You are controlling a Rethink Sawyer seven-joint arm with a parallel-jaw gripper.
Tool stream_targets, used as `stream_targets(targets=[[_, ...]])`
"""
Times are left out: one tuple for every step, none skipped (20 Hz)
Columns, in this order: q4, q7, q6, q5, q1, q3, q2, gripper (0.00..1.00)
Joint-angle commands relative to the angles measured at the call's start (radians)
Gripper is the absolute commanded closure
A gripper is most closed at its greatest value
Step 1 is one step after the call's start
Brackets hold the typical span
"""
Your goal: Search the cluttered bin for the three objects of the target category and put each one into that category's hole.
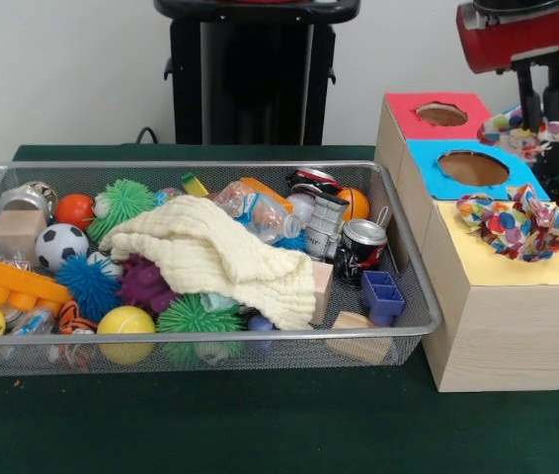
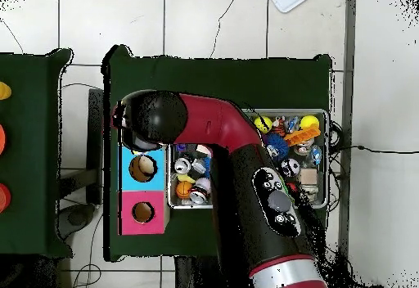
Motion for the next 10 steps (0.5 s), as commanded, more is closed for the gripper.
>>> stream_targets(targets=[[-0.025, 0.129, -0.067, -0.065, 0.024, -0.071, 0.077, 1.00], [-0.029, 0.130, -0.075, -0.069, 0.028, -0.075, 0.084, 1.00], [-0.034, 0.125, -0.088, -0.073, 0.029, -0.076, 0.097, 1.00], [-0.037, 0.125, -0.096, -0.075, 0.032, -0.079, 0.103, 1.00], [-0.039, 0.124, -0.103, -0.079, 0.035, -0.083, 0.111, 1.00], [-0.042, 0.128, -0.104, -0.082, 0.041, -0.090, 0.115, 1.00], [-0.048, 0.128, -0.100, -0.088, 0.045, -0.097, 0.123, 1.00], [-0.052, 0.127, -0.105, -0.092, 0.050, -0.102, 0.128, 1.00], [-0.049, 0.129, -0.119, -0.092, 0.053, -0.105, 0.131, 1.00], [-0.051, 0.135, -0.127, -0.092, 0.057, -0.109, 0.137, 1.00]])
